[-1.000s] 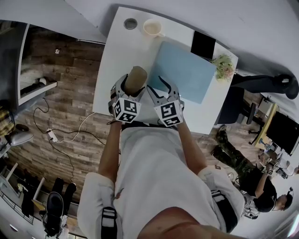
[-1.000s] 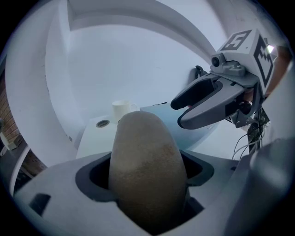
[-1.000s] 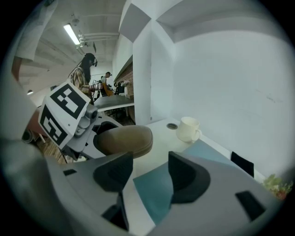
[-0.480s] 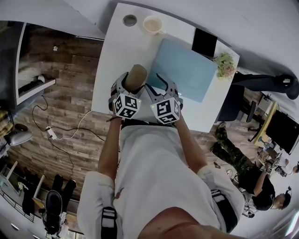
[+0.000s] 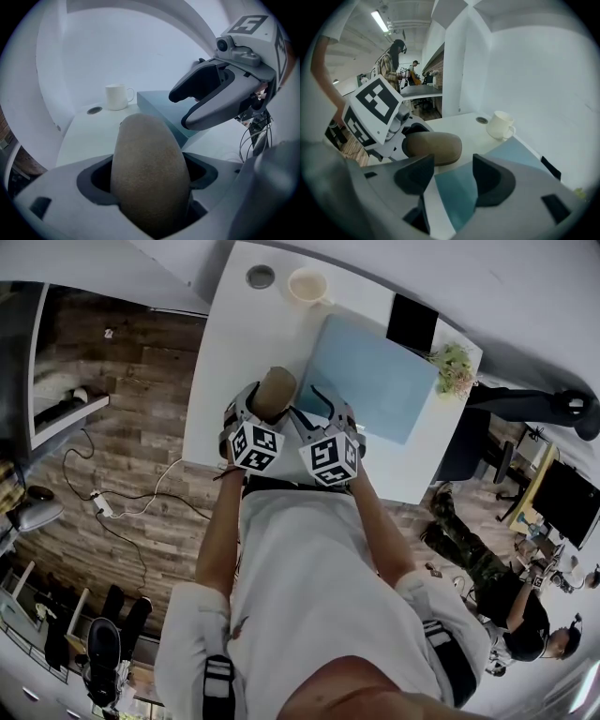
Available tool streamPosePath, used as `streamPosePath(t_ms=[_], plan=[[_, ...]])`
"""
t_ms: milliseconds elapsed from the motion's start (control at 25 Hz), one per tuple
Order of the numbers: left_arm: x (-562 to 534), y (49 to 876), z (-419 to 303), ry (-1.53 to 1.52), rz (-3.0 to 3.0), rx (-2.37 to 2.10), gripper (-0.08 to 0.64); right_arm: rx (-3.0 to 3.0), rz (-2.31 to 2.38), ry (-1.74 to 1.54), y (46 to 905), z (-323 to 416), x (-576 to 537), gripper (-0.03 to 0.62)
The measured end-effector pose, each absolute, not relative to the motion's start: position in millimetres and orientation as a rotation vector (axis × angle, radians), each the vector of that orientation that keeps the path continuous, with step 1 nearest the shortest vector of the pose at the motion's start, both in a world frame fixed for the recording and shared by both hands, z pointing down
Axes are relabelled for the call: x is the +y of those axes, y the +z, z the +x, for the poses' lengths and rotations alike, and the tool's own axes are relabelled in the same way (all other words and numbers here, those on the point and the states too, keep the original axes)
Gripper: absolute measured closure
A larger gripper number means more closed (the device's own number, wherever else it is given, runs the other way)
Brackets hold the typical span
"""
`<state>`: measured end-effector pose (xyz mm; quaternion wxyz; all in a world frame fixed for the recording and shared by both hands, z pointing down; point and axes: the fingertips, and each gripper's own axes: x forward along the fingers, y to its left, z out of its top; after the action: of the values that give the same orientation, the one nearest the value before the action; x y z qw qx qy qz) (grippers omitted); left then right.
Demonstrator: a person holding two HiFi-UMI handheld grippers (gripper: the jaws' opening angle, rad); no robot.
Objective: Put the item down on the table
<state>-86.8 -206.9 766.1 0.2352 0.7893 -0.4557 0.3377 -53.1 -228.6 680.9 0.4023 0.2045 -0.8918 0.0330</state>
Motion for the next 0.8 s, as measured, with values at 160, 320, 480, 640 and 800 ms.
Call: streamPosePath(t_ms=[160, 320, 480, 640, 800], plan=[[-206.7, 772.8, -84.3, 0.931, 2.161, -1.232, 0.144, -2.249, 0.510, 0.088, 683.6, -53.2, -228.0, 0.331], [-207.0, 779.6, -82.8, 0.943, 2.160, -1.211, 0.144, -2.244, 0.509, 0.091, 685.6, -52.5, -228.6, 0.331], [-206.2, 781.8, -81.5, 0.943, 2.162, -1.186, 0.143, -2.241, 0.506, 0.094, 686.7, -52.6, -227.8, 0.331], [-206.7, 781.6, -82.3, 0.938, 2.154, -1.184, 0.143, -2.241, 0.505, 0.094, 686.3, -53.1, -226.9, 0.331], [-206.6, 782.7, -82.1, 0.943, 2.150, -1.173, 0.141, -2.242, 0.505, 0.092, 684.9, -53.6, -226.1, 0.332]])
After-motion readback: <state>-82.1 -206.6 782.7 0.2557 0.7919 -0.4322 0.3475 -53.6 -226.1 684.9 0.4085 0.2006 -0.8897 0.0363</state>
